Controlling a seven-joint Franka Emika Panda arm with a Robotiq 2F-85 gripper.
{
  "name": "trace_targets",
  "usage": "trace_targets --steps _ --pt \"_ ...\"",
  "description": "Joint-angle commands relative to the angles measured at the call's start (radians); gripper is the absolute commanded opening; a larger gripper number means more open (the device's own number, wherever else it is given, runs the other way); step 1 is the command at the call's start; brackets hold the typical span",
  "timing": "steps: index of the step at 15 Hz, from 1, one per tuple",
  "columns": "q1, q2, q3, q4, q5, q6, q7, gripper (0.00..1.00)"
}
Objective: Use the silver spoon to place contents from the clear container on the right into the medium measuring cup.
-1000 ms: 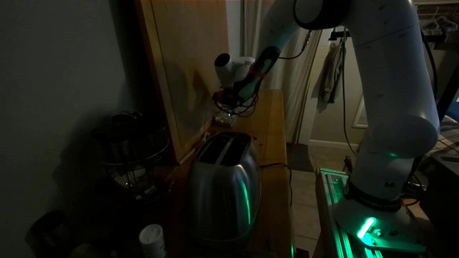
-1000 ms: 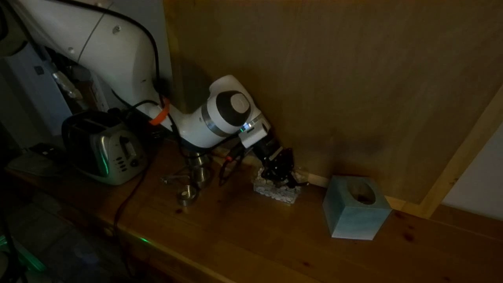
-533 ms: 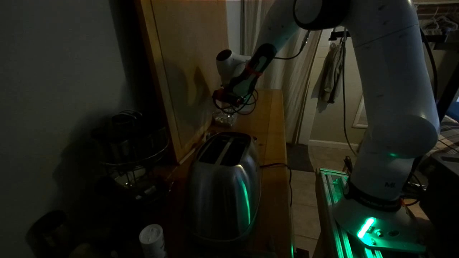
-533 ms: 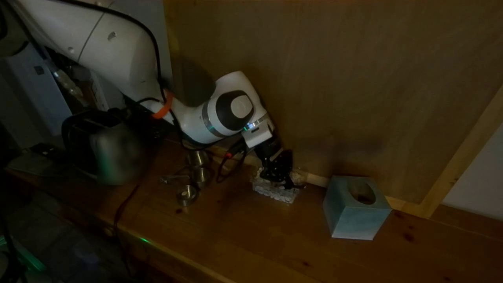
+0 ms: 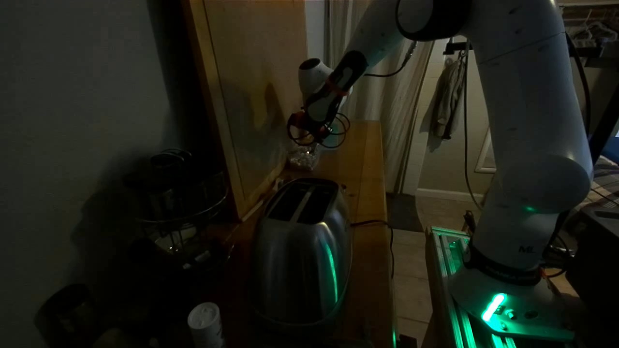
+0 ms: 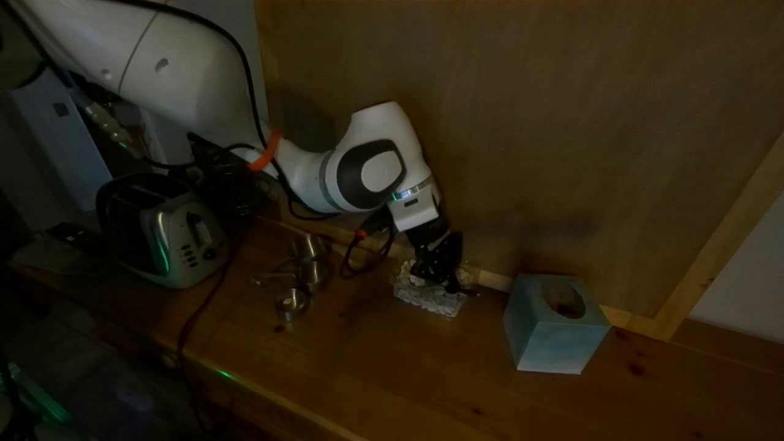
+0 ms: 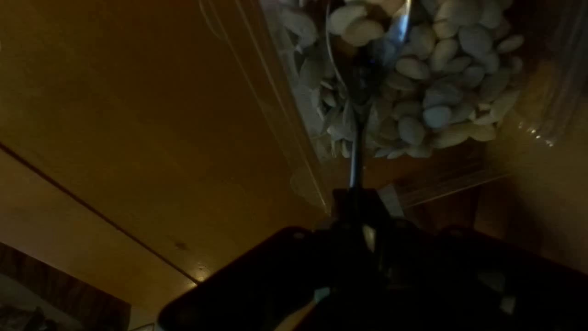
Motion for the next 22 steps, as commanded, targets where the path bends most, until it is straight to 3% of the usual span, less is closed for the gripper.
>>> trace_targets --steps 1,9,18,22 --pt "0.006 0.004 -0.020 0.019 0.132 0.005 -0.116 0.02" --pt "0.010 -0.029 -0.045 0.016 0.284 -0.011 -0.274 0.02" --pt "0.127 -0.133 -0.124 -0.129 0.157 0.026 -0.273 0.02" --pt "0.169 -0.202 -0.129 -0.225 0.076 0.051 -0.264 0.02"
